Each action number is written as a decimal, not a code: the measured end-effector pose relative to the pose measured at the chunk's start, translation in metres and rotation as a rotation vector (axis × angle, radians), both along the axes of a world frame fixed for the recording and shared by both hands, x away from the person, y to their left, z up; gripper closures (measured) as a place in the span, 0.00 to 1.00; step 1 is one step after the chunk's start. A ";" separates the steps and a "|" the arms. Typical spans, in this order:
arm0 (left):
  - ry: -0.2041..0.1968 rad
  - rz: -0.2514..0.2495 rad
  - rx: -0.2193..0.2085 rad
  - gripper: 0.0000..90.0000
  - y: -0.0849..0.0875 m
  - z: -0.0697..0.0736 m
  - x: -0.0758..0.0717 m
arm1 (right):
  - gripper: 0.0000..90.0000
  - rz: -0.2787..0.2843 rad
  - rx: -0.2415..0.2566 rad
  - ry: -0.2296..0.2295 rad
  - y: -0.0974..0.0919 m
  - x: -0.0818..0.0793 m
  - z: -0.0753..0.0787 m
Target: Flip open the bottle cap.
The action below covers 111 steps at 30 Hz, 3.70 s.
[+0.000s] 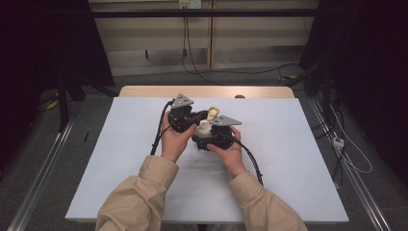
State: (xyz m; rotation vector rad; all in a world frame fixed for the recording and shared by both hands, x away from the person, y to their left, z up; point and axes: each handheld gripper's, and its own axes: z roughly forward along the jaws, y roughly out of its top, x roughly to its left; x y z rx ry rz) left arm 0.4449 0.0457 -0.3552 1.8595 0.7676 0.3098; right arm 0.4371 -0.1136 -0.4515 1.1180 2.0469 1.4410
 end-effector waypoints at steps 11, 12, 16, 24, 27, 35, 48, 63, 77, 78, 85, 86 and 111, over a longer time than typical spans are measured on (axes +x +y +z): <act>0.001 0.004 0.016 1.00 0.000 -0.002 0.002 | 0.06 0.003 0.000 0.005 -0.001 0.000 0.000; 0.001 0.005 0.017 1.00 0.001 -0.002 0.002 | 0.06 0.003 0.000 0.005 -0.001 0.000 0.000; -0.003 0.006 0.021 1.00 0.002 -0.001 0.002 | 0.06 0.001 -0.002 0.008 -0.001 -0.001 0.001; -0.002 0.008 0.023 1.00 0.005 -0.003 0.001 | 0.05 -0.003 -0.004 0.019 -0.001 -0.002 0.001; 0.000 0.010 0.029 1.00 0.007 -0.004 0.001 | 0.05 -0.003 -0.006 0.020 -0.002 -0.003 0.001; 0.008 0.014 0.020 1.00 0.010 -0.008 -0.001 | 0.04 0.007 0.008 0.025 -0.005 -0.006 0.000; 0.030 0.017 -0.009 0.81 0.018 -0.009 -0.007 | 0.03 0.008 -0.006 0.038 -0.007 -0.010 -0.001; 0.059 0.026 0.005 0.36 0.029 -0.006 -0.016 | 0.03 0.018 -0.042 0.066 -0.021 -0.026 -0.002; 0.070 -0.009 -0.003 0.11 0.055 -0.015 -0.027 | 0.04 0.027 -0.016 0.053 -0.044 -0.049 0.008; 0.070 -0.011 -0.003 0.10 0.057 -0.015 -0.028 | 0.04 0.028 -0.018 0.047 -0.046 -0.051 0.009; 0.059 -0.034 -0.017 0.09 0.076 -0.020 -0.039 | 0.05 0.025 0.001 0.020 -0.061 -0.066 0.017; 0.058 -0.037 -0.020 0.09 0.078 -0.021 -0.041 | 0.05 0.021 0.005 0.021 -0.063 -0.068 0.018; 0.097 -0.024 -0.007 0.07 0.125 -0.056 -0.059 | 0.05 0.026 0.004 0.030 -0.088 -0.094 0.015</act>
